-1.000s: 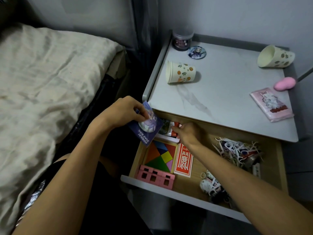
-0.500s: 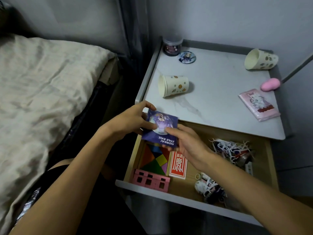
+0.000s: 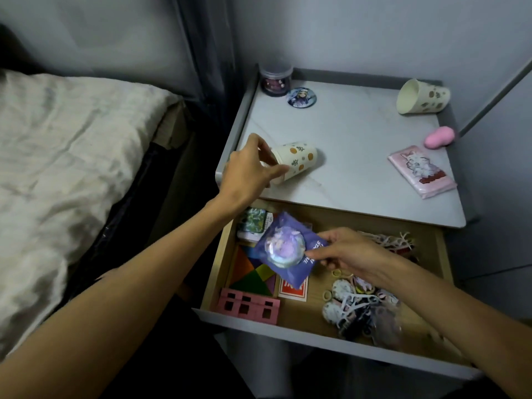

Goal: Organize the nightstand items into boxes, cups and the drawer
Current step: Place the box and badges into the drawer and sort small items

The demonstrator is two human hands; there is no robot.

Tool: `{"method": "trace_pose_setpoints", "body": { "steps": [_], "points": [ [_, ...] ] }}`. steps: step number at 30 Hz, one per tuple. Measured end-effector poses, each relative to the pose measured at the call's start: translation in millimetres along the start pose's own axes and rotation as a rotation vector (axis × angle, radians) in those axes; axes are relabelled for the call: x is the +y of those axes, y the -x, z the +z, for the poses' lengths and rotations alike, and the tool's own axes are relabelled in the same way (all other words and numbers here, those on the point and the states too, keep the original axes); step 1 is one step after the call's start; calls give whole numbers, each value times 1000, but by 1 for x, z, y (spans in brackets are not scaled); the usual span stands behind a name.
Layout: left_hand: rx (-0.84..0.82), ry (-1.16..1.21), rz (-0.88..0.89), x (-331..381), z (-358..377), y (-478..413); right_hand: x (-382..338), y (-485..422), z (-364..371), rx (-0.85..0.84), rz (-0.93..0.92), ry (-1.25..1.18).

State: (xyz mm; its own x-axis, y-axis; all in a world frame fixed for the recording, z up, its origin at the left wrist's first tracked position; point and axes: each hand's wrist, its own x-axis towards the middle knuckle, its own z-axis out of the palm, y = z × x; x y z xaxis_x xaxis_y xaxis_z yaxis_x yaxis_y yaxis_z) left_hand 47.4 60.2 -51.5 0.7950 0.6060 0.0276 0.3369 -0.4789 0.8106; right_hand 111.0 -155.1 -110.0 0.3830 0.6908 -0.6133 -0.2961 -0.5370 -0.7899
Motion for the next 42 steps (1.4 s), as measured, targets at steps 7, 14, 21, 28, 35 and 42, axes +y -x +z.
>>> {"method": "trace_pose_setpoints", "body": {
  "steps": [7, 14, 21, 28, 35, 42],
  "points": [
    [47, 146, 27, 1, 4, -11, 32, -33, 28, 88, 91, -70],
    [83, 112, 91, -5, -4, -18, 35, -64, 62, 73, 64, -17],
    [47, 103, 70, -11, -12, -16, 48, -73, 72, 117, 66, 328],
    [10, 81, 56, -10, -10, -13, 46, -73, 73, 212, -77, 596],
    [20, 77, 47, -8, -11, -15, -3, -34, 53, 256, -407, 666],
    [7, 149, -6, -4, -6, -17, -108, -46, -7, 604, -785, 1034]
  ]
}}
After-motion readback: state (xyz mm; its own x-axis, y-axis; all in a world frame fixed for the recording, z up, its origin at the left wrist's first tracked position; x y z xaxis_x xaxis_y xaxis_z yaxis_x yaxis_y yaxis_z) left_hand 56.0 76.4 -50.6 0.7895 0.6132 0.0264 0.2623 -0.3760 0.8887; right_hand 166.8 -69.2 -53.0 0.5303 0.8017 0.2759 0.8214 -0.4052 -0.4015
